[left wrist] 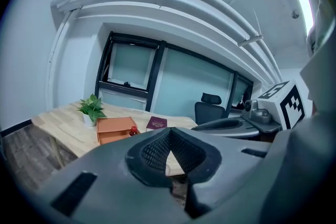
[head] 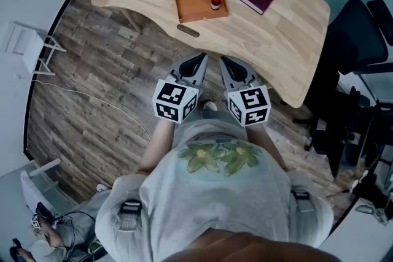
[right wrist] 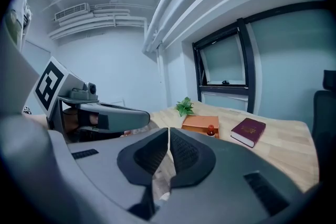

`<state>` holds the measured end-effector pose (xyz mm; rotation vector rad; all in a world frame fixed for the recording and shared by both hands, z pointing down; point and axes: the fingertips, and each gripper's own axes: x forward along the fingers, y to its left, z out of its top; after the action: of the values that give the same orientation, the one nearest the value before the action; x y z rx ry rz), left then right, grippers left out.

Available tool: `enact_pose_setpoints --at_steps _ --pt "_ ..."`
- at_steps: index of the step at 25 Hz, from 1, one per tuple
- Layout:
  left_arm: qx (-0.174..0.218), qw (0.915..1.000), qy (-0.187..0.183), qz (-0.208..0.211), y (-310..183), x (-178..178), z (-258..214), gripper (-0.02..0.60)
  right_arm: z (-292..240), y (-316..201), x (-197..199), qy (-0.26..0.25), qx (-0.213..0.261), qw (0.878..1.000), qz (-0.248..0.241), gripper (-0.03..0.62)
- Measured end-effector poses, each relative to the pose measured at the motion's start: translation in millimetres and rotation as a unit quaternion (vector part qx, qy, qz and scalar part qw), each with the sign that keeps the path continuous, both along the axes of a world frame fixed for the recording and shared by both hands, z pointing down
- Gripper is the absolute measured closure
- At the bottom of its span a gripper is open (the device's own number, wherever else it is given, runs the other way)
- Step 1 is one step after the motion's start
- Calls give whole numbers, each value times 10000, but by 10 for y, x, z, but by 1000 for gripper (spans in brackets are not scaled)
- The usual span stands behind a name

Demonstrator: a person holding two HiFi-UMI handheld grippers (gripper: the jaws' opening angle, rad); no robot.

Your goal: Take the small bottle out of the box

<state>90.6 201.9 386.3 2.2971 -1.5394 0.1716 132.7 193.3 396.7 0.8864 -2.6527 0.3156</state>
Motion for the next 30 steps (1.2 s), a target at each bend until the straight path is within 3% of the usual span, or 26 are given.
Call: enact_pose_setpoints --at_steps 18,24,30 --pt "-369 9982 55 471 -1192 -807 310 574 338 -1123 -617 466 -280 9974 467 580" --pt "-477 9971 66 592 -1465 -1001 394 574 360 -1451 -784 411 -328 9971 559 580" --pt "-601 9951 48 777 -1724 -1153 426 574 429 -1733 -888 509 -449 9950 726 537"
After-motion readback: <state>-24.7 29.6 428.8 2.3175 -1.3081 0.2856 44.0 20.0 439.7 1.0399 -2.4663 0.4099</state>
